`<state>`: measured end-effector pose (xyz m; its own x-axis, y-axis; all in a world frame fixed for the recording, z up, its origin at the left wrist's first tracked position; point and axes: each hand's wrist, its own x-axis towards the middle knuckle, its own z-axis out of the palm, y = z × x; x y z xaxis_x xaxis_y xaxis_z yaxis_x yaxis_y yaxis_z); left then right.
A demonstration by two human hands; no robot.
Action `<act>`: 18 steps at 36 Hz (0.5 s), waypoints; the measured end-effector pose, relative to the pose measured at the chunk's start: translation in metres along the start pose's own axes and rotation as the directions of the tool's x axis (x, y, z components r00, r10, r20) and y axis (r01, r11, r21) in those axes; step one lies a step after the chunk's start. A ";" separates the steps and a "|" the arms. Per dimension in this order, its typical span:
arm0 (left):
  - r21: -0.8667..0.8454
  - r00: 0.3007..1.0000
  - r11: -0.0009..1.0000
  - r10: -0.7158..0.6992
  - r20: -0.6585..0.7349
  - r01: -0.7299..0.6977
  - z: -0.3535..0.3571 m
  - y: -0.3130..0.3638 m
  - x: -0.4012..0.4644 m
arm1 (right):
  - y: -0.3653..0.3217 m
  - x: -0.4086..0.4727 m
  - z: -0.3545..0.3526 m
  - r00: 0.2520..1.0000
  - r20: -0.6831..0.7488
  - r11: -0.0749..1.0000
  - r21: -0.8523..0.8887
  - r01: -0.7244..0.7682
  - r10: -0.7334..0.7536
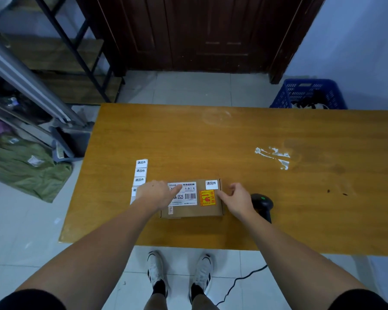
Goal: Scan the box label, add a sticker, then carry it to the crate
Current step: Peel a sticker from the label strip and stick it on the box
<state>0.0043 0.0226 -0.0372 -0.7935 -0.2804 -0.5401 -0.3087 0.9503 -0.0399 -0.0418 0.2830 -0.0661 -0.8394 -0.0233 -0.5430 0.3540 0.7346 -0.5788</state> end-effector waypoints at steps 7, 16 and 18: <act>0.075 0.990 0.995 -0.070 0.123 0.061 0.035 -0.016 -0.010 | 0.005 -0.012 0.014 0.997 0.082 0.991 -0.136 0.020 -0.009; -0.261 0.990 0.960 -0.073 0.119 0.102 0.042 -0.016 -0.027 | -0.002 -0.024 0.026 0.998 0.045 0.999 -0.021 -0.044 0.045; -0.307 0.996 0.948 -0.061 0.072 0.081 0.035 -0.017 -0.033 | -0.007 -0.026 0.020 0.998 0.048 0.996 0.075 -0.042 0.039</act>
<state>0.0537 0.0200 -0.0482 -0.7334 -0.3277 -0.5955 -0.5177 0.8371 0.1768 -0.0139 0.2647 -0.0602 -0.8044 -0.0271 -0.5934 0.4190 0.6822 -0.5992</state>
